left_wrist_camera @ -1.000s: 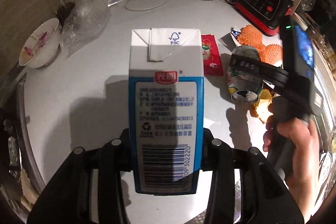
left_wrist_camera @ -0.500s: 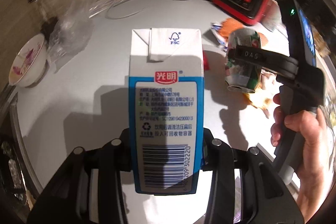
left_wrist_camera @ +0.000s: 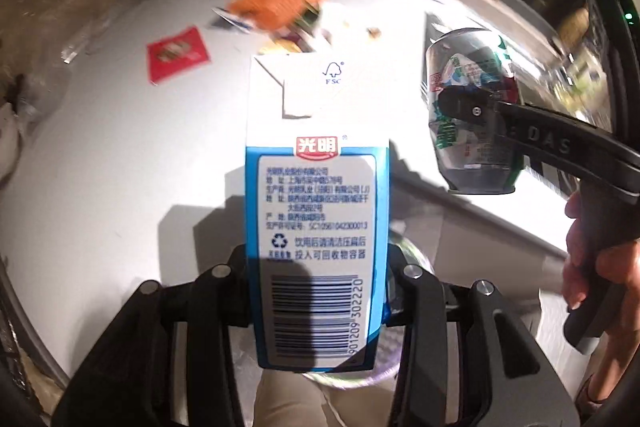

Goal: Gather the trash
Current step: 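Carry carton and can to the wastebasket and open both grippers to drop them, then grasp an orange foam net with the left gripper while the right grasps another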

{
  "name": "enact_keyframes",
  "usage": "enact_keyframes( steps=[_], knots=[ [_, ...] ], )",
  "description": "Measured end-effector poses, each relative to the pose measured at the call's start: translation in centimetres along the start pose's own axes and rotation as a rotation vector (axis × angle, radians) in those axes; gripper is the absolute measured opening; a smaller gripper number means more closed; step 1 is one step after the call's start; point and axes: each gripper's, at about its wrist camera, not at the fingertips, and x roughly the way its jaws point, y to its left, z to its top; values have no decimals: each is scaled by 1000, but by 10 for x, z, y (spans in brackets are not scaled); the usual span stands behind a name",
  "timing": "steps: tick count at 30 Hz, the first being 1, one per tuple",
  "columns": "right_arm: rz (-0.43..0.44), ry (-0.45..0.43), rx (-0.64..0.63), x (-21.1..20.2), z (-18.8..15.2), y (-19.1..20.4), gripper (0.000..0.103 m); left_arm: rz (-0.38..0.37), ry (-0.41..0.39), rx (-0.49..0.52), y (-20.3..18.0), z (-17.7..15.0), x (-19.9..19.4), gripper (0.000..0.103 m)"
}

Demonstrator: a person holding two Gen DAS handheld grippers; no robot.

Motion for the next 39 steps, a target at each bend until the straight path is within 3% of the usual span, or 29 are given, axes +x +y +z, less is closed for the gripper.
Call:
enact_keyframes(
  steps=[8,13,18,27,29,31,39],
  knots=[
    [-22,71,54,-16,-77,-53,52,-13,129,80,-59,-70,72,41],
    [-1,72,32,-21,-92,-53,52,8,137,75,-68,-85,95,73],
    [49,82,-11,-13,-101,-39,52,29,97,19,-53,-81,75,76],
    [146,226,-78,44,-139,2,54,152,-72,-101,8,-42,-2,88],
    [151,265,-82,54,-144,11,83,165,-101,-119,18,-29,-13,90],
    [142,256,-93,56,-143,18,90,181,-122,-134,31,-15,-16,91],
    [99,159,-81,52,-79,35,94,211,-149,-217,97,59,8,92]
  ],
)
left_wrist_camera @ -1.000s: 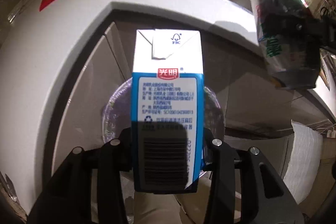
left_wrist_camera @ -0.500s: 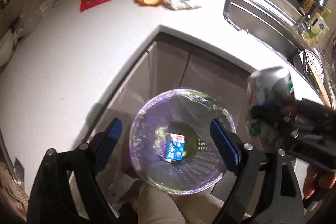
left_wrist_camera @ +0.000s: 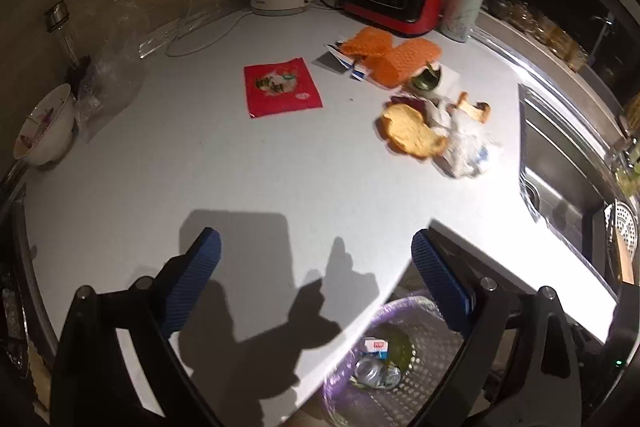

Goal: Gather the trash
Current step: 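Grasp an orange foam net with the left gripper while the right grasps another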

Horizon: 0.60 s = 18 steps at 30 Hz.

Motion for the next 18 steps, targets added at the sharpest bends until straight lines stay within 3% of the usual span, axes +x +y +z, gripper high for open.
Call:
enact_keyframes(
  steps=[4,8,12,18],
  knots=[
    [-22,-68,35,-6,46,1,96,9,4,-19,19,51,42,92],
    [-71,-113,72,-3,96,2,96,-38,18,-8,20,99,76,92],
    [-102,-144,113,0,132,-6,96,-97,3,62,-6,143,100,92],
    [-138,-146,139,8,157,-13,96,-196,6,143,-57,202,140,92]
  ],
)
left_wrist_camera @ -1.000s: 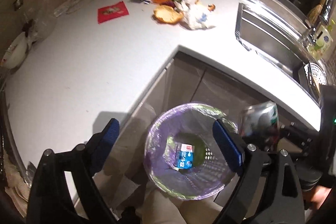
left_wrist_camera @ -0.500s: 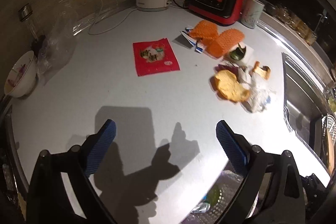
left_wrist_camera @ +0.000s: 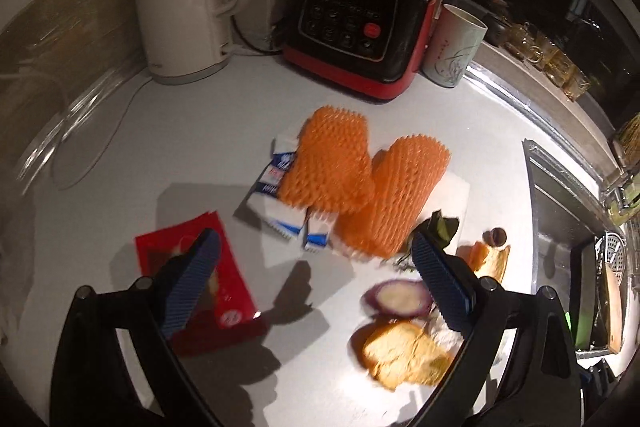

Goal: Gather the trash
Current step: 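Grasp an orange foam net with the left gripper while the right grasps another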

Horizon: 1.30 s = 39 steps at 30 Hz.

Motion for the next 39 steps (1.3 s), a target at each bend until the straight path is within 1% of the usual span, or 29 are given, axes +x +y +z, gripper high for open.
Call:
enact_keyframes(
  steps=[2,5,7,8,9,10,11,12,13,14,15,16,17,21,24,31,35,39],
  knots=[
    [-11,7,3,5,6,-2,96,-14,-1,42,-13,11,13,92],
    [-14,25,13,12,9,-9,96,3,-2,107,-30,19,31,89],
    [-18,32,17,16,11,-14,96,8,16,136,-37,21,43,81],
    [-21,33,21,18,12,-17,96,3,31,143,-39,21,49,79],
    [-21,34,26,19,12,-19,96,-4,43,146,-41,20,54,74],
    [-20,35,34,20,13,-22,96,-7,52,148,-41,20,58,65],
    [-16,36,41,21,13,-25,96,-5,65,152,-42,19,63,59],
    [-11,38,44,22,14,-27,96,-8,84,153,-43,18,68,47],
    [-10,39,45,22,14,-29,96,-9,98,153,-42,16,73,32],
    [-11,40,43,22,14,-31,96,-8,111,155,-43,15,76,24],
    [-11,41,41,22,14,-31,96,-10,127,159,-43,14,80,12],
    [-11,41,39,22,14,-32,96,-12,136,161,-43,14,80,8],
    [-9,41,38,21,15,-33,96,-19,134,157,-43,14,77,8],
    [1,32,23,19,18,-34,96,-55,83,140,-40,16,52,8],
    [12,21,16,18,23,-34,96,-70,52,145,-43,17,34,7],
    [36,-1,-21,20,39,-30,96,-80,1,146,-38,9,-2,7],
    [46,-13,-55,26,58,-25,96,-95,-25,128,-30,1,-25,7],
    [66,-31,-68,43,94,-17,96,-93,-48,119,-20,-16,-50,7]
  ],
)
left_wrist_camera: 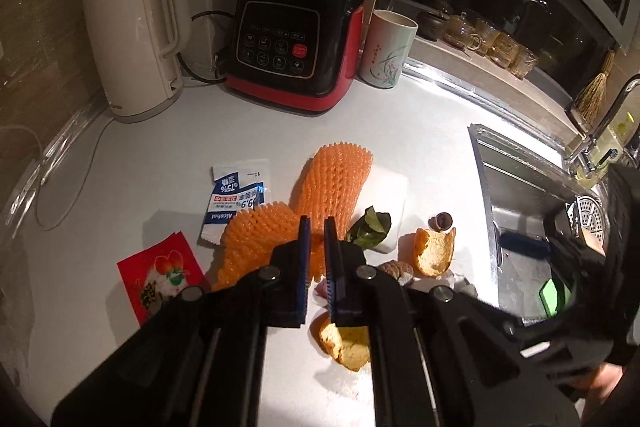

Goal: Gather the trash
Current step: 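Grasp an orange foam net with the left gripper while the right grasps another, then carry both orange foam nets over the wastebasket and release them inside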

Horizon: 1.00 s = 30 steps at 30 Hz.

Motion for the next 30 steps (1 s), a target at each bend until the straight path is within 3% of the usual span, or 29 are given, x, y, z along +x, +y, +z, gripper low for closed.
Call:
enact_keyframes(
  steps=[5,12,15,18,20,22,23,25,30],
  knots=[
    [18,20,35,40,40,6,96,19,-7,-3,9,-21,-17,7],
    [-47,93,26,102,71,20,96,43,19,-74,38,-46,-20,7],
    [-62,130,20,123,74,25,86,56,47,-95,50,-54,-16,7],
    [-63,152,2,135,74,33,65,54,71,-103,54,-63,-14,7],
    [-53,152,-29,138,73,38,33,53,89,-101,54,-68,-10,7],
    [-46,151,-52,139,71,41,16,51,113,-105,53,-72,-3,15],
    [-37,142,-55,137,71,42,15,48,121,-104,52,-74,1,20],
    [-30,120,-64,130,71,43,13,55,125,-98,49,-78,6,51],
    [-35,47,-96,95,70,43,13,41,128,-64,34,-82,15,62]
  ],
)
